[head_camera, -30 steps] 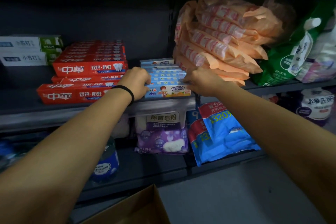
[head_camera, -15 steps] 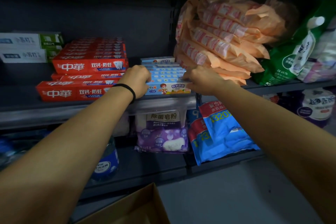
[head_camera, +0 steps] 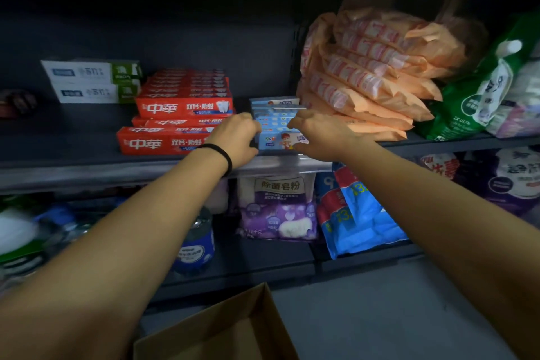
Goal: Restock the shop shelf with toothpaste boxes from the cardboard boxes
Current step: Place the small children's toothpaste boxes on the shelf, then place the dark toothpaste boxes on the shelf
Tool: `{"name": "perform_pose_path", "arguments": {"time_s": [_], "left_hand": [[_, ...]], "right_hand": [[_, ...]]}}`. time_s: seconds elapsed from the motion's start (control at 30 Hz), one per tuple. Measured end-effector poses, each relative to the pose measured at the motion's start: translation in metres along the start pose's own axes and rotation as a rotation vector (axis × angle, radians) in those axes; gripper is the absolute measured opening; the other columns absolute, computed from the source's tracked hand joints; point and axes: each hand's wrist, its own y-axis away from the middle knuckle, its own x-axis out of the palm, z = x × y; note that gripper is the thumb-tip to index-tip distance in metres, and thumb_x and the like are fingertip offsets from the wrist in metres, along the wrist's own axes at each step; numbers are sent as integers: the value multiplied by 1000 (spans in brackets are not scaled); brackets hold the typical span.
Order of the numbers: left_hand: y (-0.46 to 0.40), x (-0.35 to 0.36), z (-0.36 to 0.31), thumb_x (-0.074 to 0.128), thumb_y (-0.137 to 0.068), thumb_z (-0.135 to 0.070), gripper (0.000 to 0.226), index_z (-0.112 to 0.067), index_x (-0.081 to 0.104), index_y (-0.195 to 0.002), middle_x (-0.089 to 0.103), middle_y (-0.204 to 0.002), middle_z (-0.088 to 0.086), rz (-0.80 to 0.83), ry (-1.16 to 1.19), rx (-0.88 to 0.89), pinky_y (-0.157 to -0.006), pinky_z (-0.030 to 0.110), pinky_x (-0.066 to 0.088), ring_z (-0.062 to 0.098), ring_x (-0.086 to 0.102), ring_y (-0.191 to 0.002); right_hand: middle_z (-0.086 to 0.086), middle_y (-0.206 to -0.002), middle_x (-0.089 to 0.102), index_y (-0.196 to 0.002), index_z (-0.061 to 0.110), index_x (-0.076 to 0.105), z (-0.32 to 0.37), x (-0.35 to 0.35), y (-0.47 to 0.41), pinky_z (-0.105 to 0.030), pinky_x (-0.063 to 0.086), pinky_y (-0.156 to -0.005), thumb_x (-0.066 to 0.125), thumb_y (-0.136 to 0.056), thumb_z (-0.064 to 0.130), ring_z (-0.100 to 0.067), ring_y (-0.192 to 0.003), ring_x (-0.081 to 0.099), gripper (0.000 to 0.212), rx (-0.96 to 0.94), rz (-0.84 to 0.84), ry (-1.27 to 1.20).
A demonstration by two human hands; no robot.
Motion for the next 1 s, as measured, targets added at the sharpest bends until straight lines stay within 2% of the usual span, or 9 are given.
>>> {"name": "perform_pose_path", "arguments": {"time_s": [0.17, 0.3, 0.43, 0.53, 0.7, 0.83, 1.0], "left_hand": [[44, -15, 29, 68, -81, -17, 39, -7, 62, -118, 57, -117, 13, -1, -2, 13, -91, 35, 43, 31, 54, -110], [86, -32, 57, 68, -81, -18, 41, -9, 61, -121, 58, -119, 14, -2, 5, 4, -95, 38, 43, 33, 54, -111], [142, -47, 89, 69, -82, -20, 42, -9, 61, -121, 57, -122, 13, 2, 1, -29, -94, 36, 44, 31, 53, -112], [188, -54, 122, 68, -82, -27, 43, -8, 61, -120, 56, -120, 13, 52, -28, -52, -92, 36, 44, 31, 53, -111], [257, -57, 190, 70, -80, -25, 41, -9, 62, -116, 58, -116, 11, 123, -51, -95, -91, 39, 46, 31, 54, -110], [309, -48, 242, 68, -81, -27, 42, -12, 61, -120, 56, -116, 9, 161, -28, -133, -90, 36, 45, 28, 53, -110], [361, -32, 291, 69, -81, -30, 44, -12, 59, -121, 55, -120, 9, 276, -25, -157, -89, 36, 46, 28, 53, -112]], "right_hand": [[-11, -126, 51, -128, 9, 52, 60, -11, 0, -42, 43, -92, 61, -88, 30, -31, -120, 48, 46, -30, -22, -12], [-13, -122, 52, -128, 9, 52, 115, -15, 5, -41, 42, -88, 61, -87, 33, -32, -116, 49, 48, -65, -62, -23], [-13, -124, 54, -127, 9, 53, 176, -10, 10, -41, 43, -89, 63, -85, 31, -32, -117, 51, 48, -81, -97, -55], [-14, -120, 56, -123, 7, 56, 230, -5, 7, -41, 44, -89, 63, -85, 30, -33, -114, 52, 45, -96, -82, -98], [-14, -116, 56, -119, 7, 57, 327, 8, -10, -44, 46, -85, 64, -85, 30, -34, -110, 53, 41, -159, -47, -137], [-9, -123, 53, -129, 13, 51, 397, 27, -25, -40, 46, -86, 62, -88, 34, -29, -114, 50, 48, -184, 28, -154], [-7, -125, 51, -136, 15, 44, 461, 55, -28, -34, 40, -78, 61, -89, 35, -27, -113, 50, 54, -185, 102, -175]]}}
